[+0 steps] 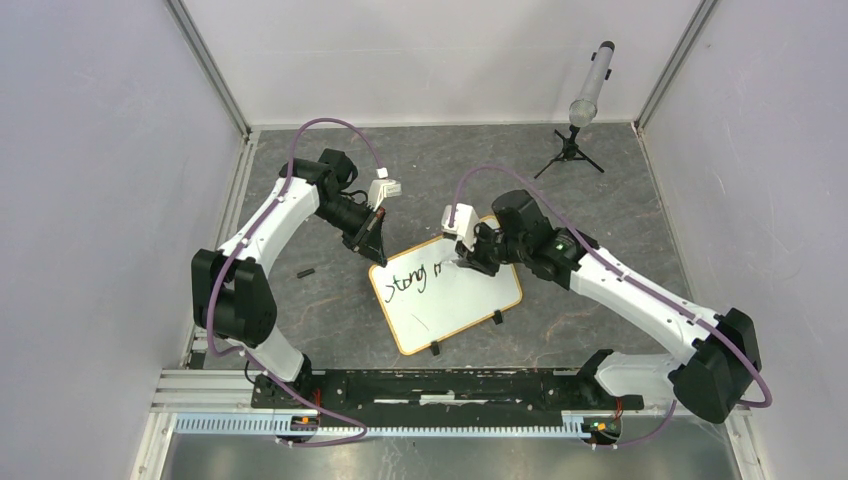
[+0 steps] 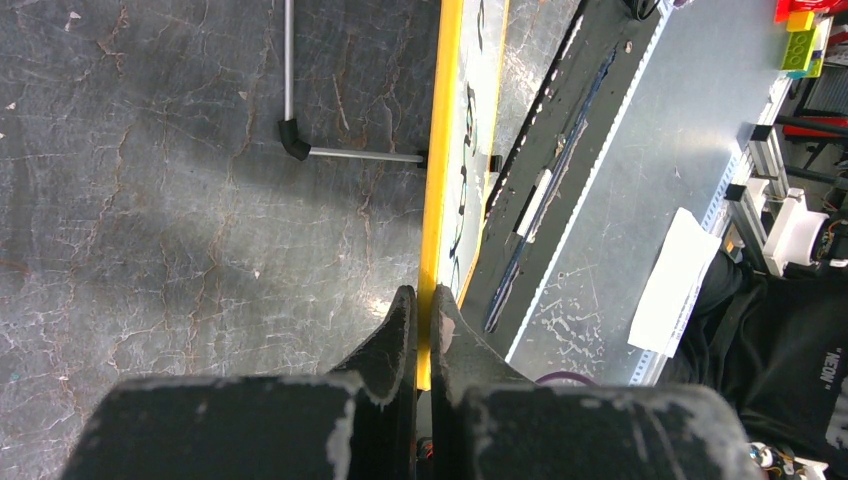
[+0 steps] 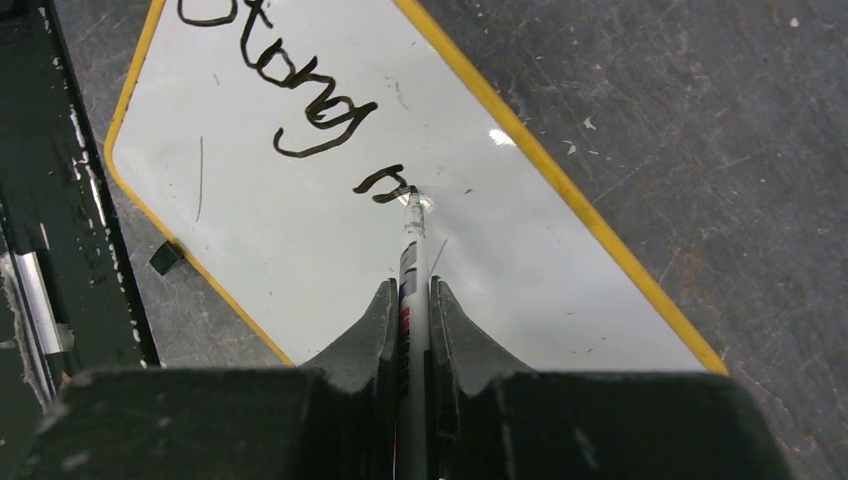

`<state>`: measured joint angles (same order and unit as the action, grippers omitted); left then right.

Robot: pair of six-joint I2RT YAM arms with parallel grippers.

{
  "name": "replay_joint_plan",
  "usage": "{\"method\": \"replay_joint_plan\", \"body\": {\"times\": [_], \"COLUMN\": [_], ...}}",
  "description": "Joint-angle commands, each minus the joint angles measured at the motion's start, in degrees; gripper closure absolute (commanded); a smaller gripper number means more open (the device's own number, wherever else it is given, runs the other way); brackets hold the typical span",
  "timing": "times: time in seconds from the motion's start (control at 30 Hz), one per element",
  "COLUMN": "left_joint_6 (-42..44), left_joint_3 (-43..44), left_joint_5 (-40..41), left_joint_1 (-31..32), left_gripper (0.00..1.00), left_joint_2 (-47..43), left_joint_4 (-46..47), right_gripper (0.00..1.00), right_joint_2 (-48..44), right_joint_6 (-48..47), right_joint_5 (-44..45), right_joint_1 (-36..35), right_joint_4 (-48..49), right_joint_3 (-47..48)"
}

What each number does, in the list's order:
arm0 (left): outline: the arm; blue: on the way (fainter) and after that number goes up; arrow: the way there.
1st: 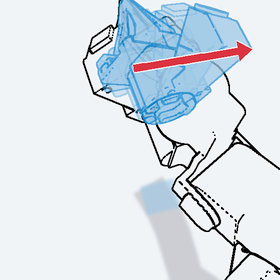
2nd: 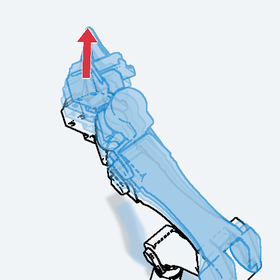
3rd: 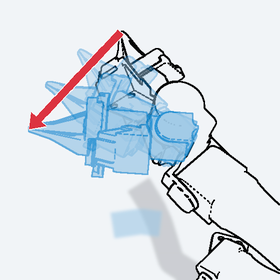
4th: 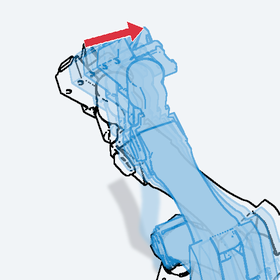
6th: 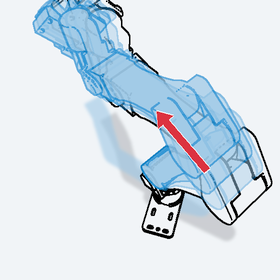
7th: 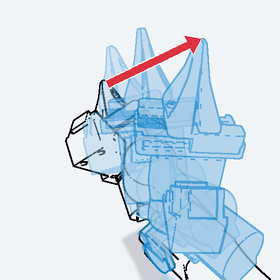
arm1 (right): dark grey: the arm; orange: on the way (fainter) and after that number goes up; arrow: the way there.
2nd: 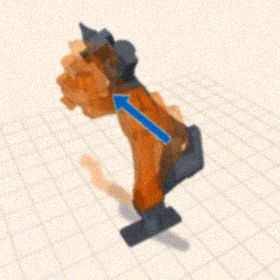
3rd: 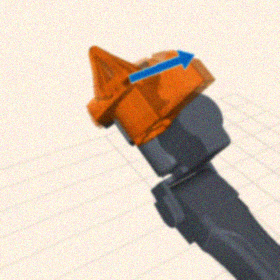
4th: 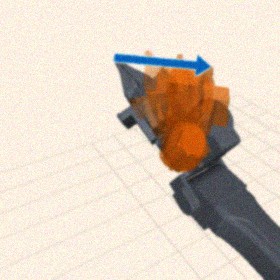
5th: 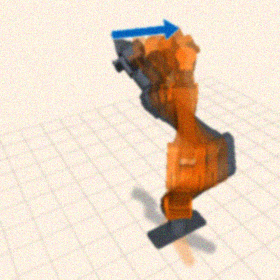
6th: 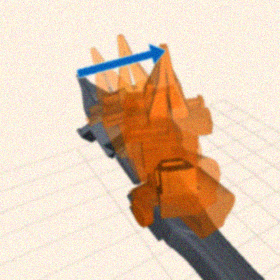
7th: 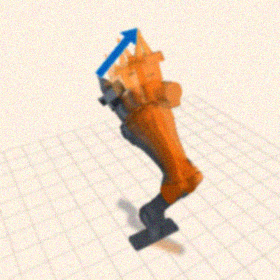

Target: Write a sentence on the whiteboard

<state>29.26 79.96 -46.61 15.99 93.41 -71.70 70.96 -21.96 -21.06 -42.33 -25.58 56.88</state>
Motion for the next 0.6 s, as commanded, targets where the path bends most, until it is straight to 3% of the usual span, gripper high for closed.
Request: {"method": "replay_joint_plan", "body": {"times": [0.0, 0.57], "left_joint_6": [0.8, 0.8], "left_joint_3": [0.1, 0.2], "left_joint_5": [1.1, 1.1], "left_joint_1": [-0.3, -0.2], "left_gripper": [0.98, 0.98], "left_joint_2": [-0.1, 0.3], "left_joint_4": [0.4, 0.4], "right_gripper": [1.00, 1.00], "right_joint_2": [0.7, -1.4], "right_joint_6": [-0.9, -2.0], "right_joint_5": [2.0, 1.6], "right_joint_1": [1.1, 1.8], "right_joint_4": [0.7, -1.4], "right_joint_3": [4.0, -0.2]}}
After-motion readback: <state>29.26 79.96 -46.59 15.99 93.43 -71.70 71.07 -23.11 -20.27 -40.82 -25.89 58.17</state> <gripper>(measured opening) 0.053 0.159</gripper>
